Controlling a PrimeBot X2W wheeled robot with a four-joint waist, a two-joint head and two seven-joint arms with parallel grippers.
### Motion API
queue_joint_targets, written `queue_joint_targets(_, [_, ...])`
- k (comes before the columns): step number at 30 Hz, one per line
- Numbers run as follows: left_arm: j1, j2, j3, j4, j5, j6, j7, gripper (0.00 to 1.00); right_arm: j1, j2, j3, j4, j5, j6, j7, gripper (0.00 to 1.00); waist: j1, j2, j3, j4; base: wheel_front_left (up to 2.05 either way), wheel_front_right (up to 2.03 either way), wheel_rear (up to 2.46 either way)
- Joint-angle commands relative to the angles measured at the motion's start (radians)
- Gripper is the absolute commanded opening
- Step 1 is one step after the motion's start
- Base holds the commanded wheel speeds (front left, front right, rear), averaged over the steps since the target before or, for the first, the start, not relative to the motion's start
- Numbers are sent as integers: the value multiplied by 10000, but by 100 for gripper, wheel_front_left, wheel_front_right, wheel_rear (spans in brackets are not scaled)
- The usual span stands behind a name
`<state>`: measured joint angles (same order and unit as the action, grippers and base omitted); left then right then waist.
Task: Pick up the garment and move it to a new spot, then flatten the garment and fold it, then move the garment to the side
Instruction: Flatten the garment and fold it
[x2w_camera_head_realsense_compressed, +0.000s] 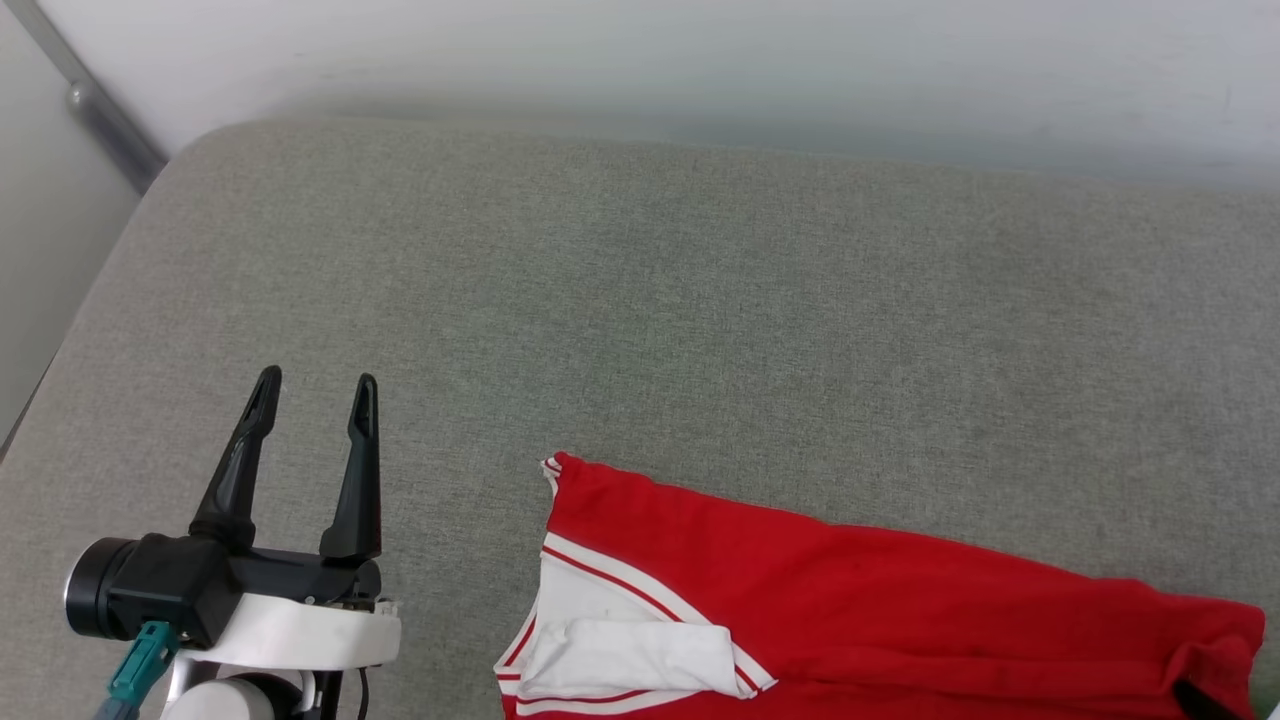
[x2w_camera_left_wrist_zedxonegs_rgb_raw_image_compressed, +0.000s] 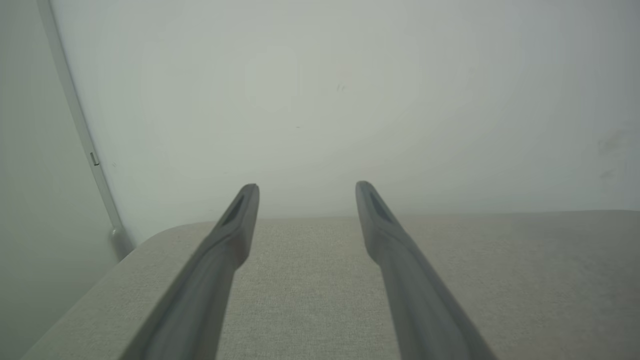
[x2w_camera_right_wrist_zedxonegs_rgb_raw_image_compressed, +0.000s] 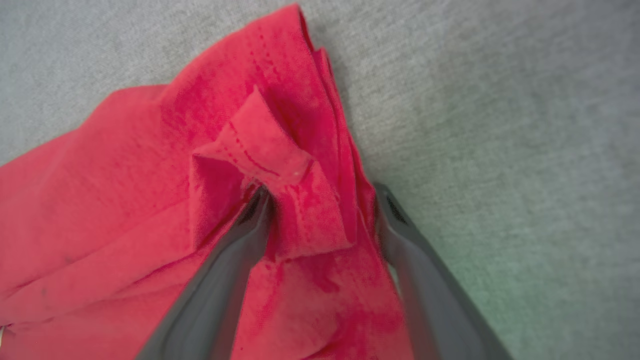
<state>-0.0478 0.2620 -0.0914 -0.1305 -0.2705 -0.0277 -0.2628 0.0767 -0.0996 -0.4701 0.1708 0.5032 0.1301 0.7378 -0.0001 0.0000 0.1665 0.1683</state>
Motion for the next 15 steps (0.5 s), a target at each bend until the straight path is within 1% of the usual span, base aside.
queue_joint_targets(1, [48, -111, 73, 32, 83, -90, -23, 100, 136, 665, 698, 835, 154, 18, 313, 100, 1, 0, -15, -4, 0, 0, 0])
queue_joint_targets(3, [102, -219, 206, 90, 202, -223, -23, 100, 244, 750, 1055, 914, 289, 43, 337, 100, 1, 0, -66, -33, 0, 0, 0])
queue_joint_targets(4, [132, -282, 249, 128, 251, -273, -23, 100, 291, 751, 1151, 948, 303, 61, 305, 49, 1, 0, -96, -54, 0, 0, 0])
queue_joint_targets(5, [153, -339, 285, 156, 313, -331, -23, 100, 319, 719, 1246, 953, 297, 65, 256, 16, 1, 0, -127, -76, 0, 0, 0])
queue_joint_targets(6, [172, -389, 319, 184, 360, -396, -23, 100, 340, 679, 1298, 932, 256, 65, 131, 0, 1, 0, -162, -103, 0, 0, 0])
queue_joint_targets(9, [219, -502, 446, 252, 501, -518, -23, 100, 271, 319, 1194, 785, 61, 12, -404, 0, 1, 0, -270, -203, 0, 0, 0])
queue_joint_targets(15, [337, -707, 610, 368, 668, -716, -23, 100, 5, -704, 644, 479, -428, -9, -1404, 0, 1, 0, -447, -413, 0, 0, 0])
